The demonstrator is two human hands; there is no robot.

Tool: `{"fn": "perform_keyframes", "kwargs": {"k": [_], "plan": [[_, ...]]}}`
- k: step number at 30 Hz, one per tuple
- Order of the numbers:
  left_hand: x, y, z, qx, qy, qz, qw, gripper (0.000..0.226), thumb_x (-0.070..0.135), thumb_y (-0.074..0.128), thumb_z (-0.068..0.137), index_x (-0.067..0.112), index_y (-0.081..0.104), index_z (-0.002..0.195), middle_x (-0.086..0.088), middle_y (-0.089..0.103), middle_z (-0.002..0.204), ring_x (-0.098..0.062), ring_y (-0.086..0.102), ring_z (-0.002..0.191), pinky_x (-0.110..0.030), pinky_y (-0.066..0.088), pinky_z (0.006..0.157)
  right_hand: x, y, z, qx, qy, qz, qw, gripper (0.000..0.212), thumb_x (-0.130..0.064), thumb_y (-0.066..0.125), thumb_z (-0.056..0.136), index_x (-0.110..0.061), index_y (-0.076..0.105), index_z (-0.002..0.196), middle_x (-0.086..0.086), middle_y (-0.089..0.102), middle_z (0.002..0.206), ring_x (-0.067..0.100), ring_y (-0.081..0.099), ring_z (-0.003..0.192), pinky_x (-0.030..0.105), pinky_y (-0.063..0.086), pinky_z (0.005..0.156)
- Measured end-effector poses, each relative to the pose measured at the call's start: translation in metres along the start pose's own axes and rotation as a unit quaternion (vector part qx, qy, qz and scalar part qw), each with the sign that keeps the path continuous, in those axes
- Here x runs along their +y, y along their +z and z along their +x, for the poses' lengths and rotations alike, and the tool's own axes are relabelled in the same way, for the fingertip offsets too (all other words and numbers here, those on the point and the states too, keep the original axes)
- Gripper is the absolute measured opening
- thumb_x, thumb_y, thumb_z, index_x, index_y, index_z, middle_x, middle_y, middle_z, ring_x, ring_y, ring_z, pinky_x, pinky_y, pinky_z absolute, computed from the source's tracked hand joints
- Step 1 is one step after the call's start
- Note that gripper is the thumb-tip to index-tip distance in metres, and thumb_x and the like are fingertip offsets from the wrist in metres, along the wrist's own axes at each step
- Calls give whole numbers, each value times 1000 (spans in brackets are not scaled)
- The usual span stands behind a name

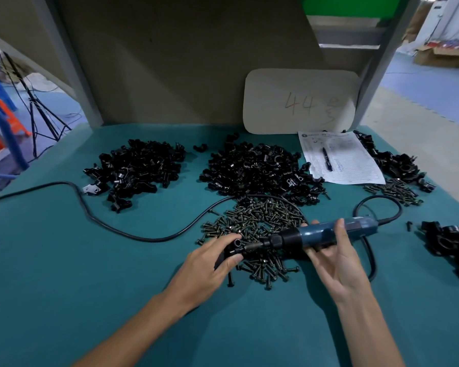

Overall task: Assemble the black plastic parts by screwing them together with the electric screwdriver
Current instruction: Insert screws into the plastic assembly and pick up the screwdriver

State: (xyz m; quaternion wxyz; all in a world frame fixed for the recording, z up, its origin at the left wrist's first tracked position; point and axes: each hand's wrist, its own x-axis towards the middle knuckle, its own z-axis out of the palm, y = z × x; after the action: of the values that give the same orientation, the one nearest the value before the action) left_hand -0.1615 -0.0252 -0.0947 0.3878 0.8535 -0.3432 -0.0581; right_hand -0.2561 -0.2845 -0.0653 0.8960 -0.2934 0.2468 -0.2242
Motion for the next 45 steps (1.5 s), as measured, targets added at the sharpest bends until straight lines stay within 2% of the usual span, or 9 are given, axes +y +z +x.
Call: {"fn": "perform_keyframes", "kwargs": {"k": [2, 6, 10, 14, 21, 24, 30, 39, 45], "plan": [[-1, 0, 0, -1, 1, -2, 1000, 49, 76, 36, 95, 58, 38, 140, 26, 55, 129, 11, 48, 118, -13, 42, 95, 0, 0, 0, 0, 2, -1, 1000, 53, -36, 71, 84, -8, 52, 125, 17, 76, 110, 31, 73, 108, 41, 63, 76], [-1, 0, 1, -5, 3, -4, 1000, 46, 74, 38, 96, 58, 39, 139, 29, 54, 128, 11, 48, 118, -8, 40, 92, 0, 0, -1, 7, 6, -4, 1000, 57, -39, 70, 85, -8, 52, 130, 20, 73, 120, 31, 72, 112, 42, 64, 79], [-3, 1, 0, -10, 8, 5, 1000, 46, 74, 37, 96, 59, 36, 139, 38, 50, 125, 17, 45, 117, -3, 38, 89, 1, 0, -2, 2, 14, -7, 1000, 56, -38, 69, 86, -9, 52, 130, 19, 74, 118, 32, 70, 114, 43, 63, 81], [-4, 3, 0, -17, 17, 17, 1000, 46, 75, 34, 97, 59, 35, 139, 29, 53, 127, 10, 50, 114, -17, 46, 93, 0, 2, -2, -5, 12, -34, 999, 51, -41, 66, 88, -9, 53, 126, 17, 76, 110, 32, 71, 113, 41, 63, 81], [-4, 2, 0, -9, 22, 14, 1000, 41, 75, 34, 96, 67, 33, 136, 27, 55, 123, 7, 52, 111, -23, 50, 92, -2, -3, -1, -36, 26, -80, 996, 67, -55, 54, 92, -10, 49, 142, 20, 69, 128, 27, 69, 117, 38, 63, 81], [-4, 3, -1, -12, 25, 22, 999, 45, 75, 33, 96, 61, 35, 139, 27, 54, 119, 6, 53, 108, -23, 50, 88, 0, -2, 0, -3, 1, -94, 996, 59, -50, 58, 89, -11, 52, 133, 19, 69, 125, 28, 71, 112, 40, 64, 78], [-4, 3, -1, -7, 23, 22, 999, 44, 74, 33, 97, 62, 34, 139, 29, 53, 119, 8, 52, 109, -18, 48, 87, 1, -4, 0, 3, -41, -114, 993, 51, -50, 63, 88, -12, 55, 121, 8, 76, 99, 25, 75, 102, 35, 63, 74], [-4, 3, -1, -11, 20, 20, 1000, 44, 74, 32, 97, 62, 33, 140, 23, 55, 121, 2, 55, 108, -29, 52, 90, 1, -6, 2, -5, -44, -132, 990, 48, -50, 64, 87, -15, 56, 118, 10, 76, 104, 25, 75, 100, 39, 63, 85], [-4, 3, -1, -12, 24, 27, 999, 44, 71, 33, 99, 60, 33, 141, 27, 53, 114, 4, 55, 104, -24, 51, 84, 2, -7, 3, -4, -44, -131, 990, 50, -49, 65, 87, -14, 55, 121, 9, 75, 103, 26, 75, 101, 38, 64, 79]]}}
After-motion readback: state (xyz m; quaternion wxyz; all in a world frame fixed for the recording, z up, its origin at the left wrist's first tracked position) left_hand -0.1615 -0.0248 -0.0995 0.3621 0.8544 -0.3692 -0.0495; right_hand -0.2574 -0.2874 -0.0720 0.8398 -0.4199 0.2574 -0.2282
